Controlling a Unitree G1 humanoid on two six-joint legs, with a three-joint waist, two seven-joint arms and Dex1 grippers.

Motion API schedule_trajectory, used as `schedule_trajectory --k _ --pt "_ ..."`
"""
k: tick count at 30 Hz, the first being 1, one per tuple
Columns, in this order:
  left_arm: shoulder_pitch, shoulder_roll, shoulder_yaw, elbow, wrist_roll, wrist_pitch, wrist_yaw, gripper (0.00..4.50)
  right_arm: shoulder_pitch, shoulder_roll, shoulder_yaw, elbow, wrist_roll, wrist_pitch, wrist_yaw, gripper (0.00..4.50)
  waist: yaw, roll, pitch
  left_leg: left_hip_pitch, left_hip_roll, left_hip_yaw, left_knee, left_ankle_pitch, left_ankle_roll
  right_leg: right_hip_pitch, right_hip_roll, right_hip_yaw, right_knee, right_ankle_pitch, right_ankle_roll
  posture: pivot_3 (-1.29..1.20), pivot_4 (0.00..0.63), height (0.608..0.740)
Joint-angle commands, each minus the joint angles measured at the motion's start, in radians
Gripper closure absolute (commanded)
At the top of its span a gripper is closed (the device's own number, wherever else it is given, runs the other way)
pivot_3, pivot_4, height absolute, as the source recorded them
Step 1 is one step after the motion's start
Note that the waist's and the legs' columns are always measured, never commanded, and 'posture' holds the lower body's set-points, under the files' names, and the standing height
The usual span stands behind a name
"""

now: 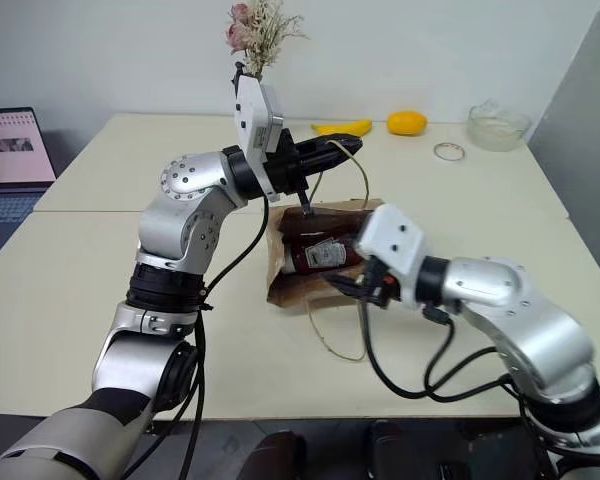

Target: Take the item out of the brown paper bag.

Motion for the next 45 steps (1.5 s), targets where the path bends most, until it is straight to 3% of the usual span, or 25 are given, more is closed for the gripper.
schedule_trajectory --k 1,5,10,19,27,33,45 --pt "-0.024 0.010 0.022 -0.049 -0.025 0.001 0.001 4.50 -0.092 0.045 0.122 0.119 -0.128 -0.072 -0.037 1.32 -0.001 0.000 0.000 0.000 0.000 0.000 0.000 0.000 0.000 0.000 0.000 0.000 0.000 0.000 0.000 0.00 0.150 0.740" --pt "-0.023 0.023 0.023 -0.046 -0.020 0.000 -0.003 4.50 -0.197 0.062 0.279 0.279 -0.296 -0.156 -0.023 0.04 -0.002 0.000 0.000 0.000 -0.001 0.000 0.001 0.000 0.000 -0.001 -0.002 0.000 0.001 0.000 0.000 0.00 0.150 0.740" --pt "-0.019 0.036 0.021 -0.045 -0.018 -0.006 -0.007 4.50 -0.289 0.053 0.438 0.421 -0.504 -0.322 0.034 0.01 -0.002 0.000 0.000 0.000 -0.001 0.000 0.000 0.000 0.000 -0.001 -0.002 -0.001 0.000 0.000 0.000 0.00 0.150 0.740" --pt "-0.014 0.040 0.018 -0.042 -0.013 -0.019 -0.007 4.50 -0.403 0.136 0.534 0.743 -0.729 -0.490 0.117 0.01 -0.006 0.000 0.000 0.000 0.000 0.000 0.001 0.000 0.000 -0.001 -0.002 -0.001 0.002 0.000 0.000 0.00 0.150 0.740" --pt "-0.007 0.038 0.012 -0.045 -0.008 -0.030 -0.003 4.50 -0.475 0.236 0.550 1.061 -0.881 -0.653 0.090 0.01 -0.011 0.000 0.000 0.001 -0.001 0.000 0.001 0.000 0.000 -0.001 -0.002 0.000 0.004 0.001 -0.001 0.00 0.150 0.740" --pt "0.004 0.050 0.015 -0.039 0.000 -0.039 0.001 4.50 -0.435 0.227 0.486 0.986 -0.893 -0.696 0.117 1.28 -0.011 0.000 0.000 0.002 -0.001 0.000 0.001 0.000 0.000 -0.001 -0.003 0.000 0.005 0.001 -0.001 0.00 0.150 0.740" --pt "-0.001 0.054 0.009 0.003 0.023 -0.073 0.005 4.50 -0.326 0.125 0.294 0.610 -0.802 -0.658 0.290 1.30 -0.012 0.000 0.000 0.001 -0.001 -0.001 0.000 0.000 0.000 -0.002 -0.003 -0.001 0.006 0.000 0.000 0.00 0.150 0.740"
